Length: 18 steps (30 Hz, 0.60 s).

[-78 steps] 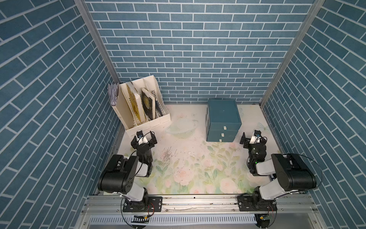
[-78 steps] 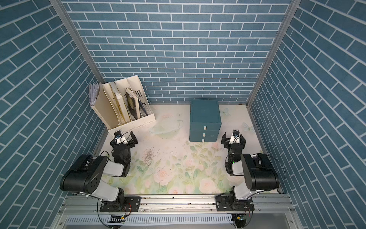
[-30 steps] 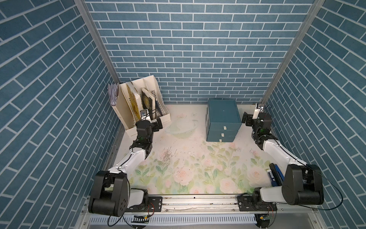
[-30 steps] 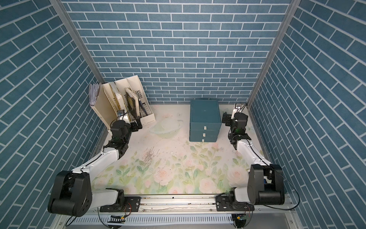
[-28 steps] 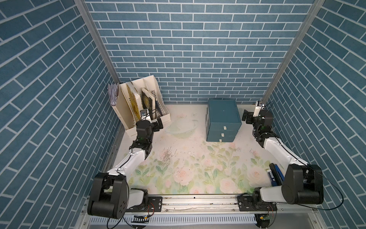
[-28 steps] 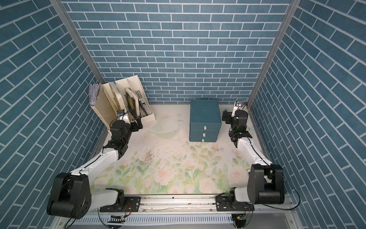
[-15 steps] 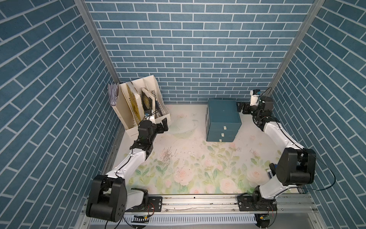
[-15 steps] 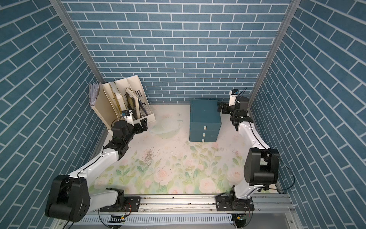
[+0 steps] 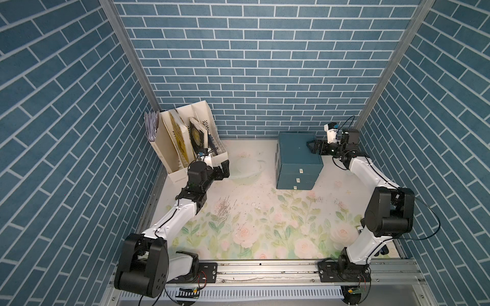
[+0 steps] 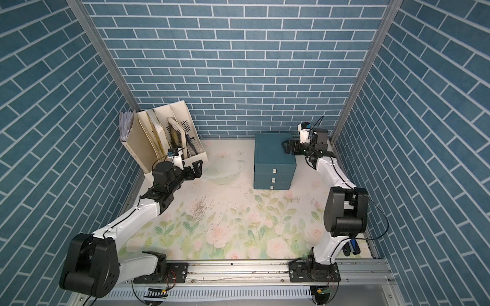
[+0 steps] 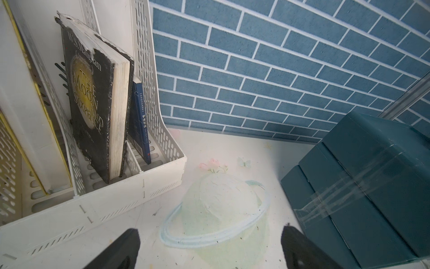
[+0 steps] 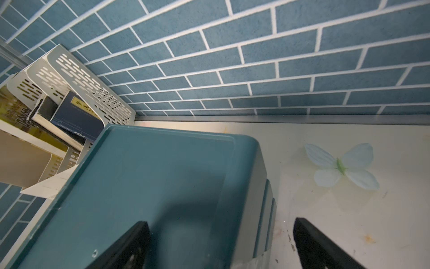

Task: Take the seed bags out of the drawer
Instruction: Move the storage box to the center of the board.

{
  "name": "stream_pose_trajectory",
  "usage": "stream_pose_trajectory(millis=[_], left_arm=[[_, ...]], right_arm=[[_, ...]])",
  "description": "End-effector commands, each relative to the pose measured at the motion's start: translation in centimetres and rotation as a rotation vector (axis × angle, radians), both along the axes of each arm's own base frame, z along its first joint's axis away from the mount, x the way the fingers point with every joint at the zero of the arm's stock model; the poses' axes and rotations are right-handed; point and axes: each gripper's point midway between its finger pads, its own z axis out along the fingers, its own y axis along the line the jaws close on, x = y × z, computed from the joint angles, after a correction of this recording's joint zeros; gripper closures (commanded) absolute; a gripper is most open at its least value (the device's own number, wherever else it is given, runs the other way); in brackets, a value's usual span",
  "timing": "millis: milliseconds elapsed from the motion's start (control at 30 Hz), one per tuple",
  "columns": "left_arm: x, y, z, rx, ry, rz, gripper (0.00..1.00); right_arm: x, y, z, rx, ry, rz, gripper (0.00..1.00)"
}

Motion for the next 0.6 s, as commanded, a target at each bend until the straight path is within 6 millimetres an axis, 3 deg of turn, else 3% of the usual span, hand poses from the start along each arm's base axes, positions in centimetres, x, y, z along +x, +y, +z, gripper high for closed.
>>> stream_pose_trajectory(millis=[0, 167, 567], left_arm=[[-0.4, -0.3, 1.5, -0.013, -0.022, -0.009, 0.00], [-0.6, -0.3, 1.5, -0.008, -0.020, -0.003, 0.00], [-1.7, -0.6, 1.9, -0.007, -0.011, -0.008, 0.00]], right_arm=[[-1.9, 2.1, -0.6, 0.046, 0.059, 0.067, 0.00], [-3.1, 4.3, -1.3, 0.062, 0.087, 0.113, 0.00], [-4.6, 12.2, -2.4, 0.088, 0.115, 0.270, 0.01]])
